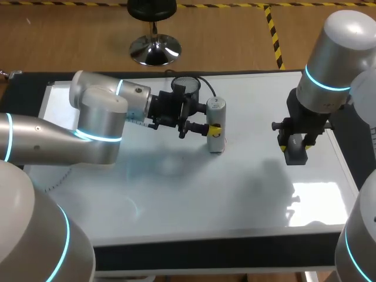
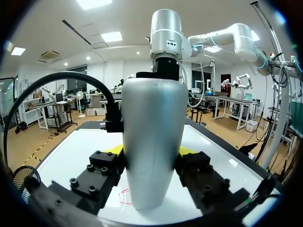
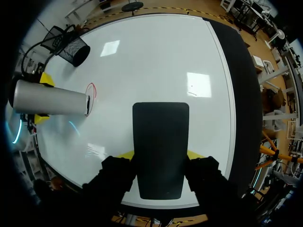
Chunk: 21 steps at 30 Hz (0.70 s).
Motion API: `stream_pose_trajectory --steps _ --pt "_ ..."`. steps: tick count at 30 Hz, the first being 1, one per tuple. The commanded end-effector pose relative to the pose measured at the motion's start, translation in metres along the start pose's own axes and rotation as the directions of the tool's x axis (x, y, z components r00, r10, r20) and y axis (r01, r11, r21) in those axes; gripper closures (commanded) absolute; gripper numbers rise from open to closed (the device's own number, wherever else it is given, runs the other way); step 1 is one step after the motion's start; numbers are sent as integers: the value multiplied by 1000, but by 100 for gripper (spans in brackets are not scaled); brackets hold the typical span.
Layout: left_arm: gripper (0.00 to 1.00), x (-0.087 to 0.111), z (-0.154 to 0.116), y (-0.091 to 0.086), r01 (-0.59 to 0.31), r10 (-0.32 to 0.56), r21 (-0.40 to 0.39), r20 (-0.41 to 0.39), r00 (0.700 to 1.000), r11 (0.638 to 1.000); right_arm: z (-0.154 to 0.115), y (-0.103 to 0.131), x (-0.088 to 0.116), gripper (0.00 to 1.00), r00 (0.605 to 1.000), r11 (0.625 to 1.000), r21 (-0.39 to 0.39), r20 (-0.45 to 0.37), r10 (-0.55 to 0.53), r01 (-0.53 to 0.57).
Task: Pick up the inspection probe, press it on each red-marked spot on the whiteboard one by one, put down the probe, pick up the eraser, and wipe off all the red marks.
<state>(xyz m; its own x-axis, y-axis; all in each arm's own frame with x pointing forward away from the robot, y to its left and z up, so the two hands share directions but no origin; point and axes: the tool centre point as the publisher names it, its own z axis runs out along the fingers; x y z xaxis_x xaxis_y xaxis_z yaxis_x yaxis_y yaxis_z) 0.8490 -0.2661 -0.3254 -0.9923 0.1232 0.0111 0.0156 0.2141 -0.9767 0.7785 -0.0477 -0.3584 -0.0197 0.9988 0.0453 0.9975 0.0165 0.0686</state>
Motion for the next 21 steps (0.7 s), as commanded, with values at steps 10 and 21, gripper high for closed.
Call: stream_pose_trajectory --steps 10,21 --pt "100 5 3 33 3 -3 0 -1 1000 1000 0 0 -1 100 1000 1000 -1 -2 -1 1" --pt "100 3 2 28 -5 5 -5 -3 1000 1000 0 0 -1 100 1000 1000 -1 -2 -1 1"
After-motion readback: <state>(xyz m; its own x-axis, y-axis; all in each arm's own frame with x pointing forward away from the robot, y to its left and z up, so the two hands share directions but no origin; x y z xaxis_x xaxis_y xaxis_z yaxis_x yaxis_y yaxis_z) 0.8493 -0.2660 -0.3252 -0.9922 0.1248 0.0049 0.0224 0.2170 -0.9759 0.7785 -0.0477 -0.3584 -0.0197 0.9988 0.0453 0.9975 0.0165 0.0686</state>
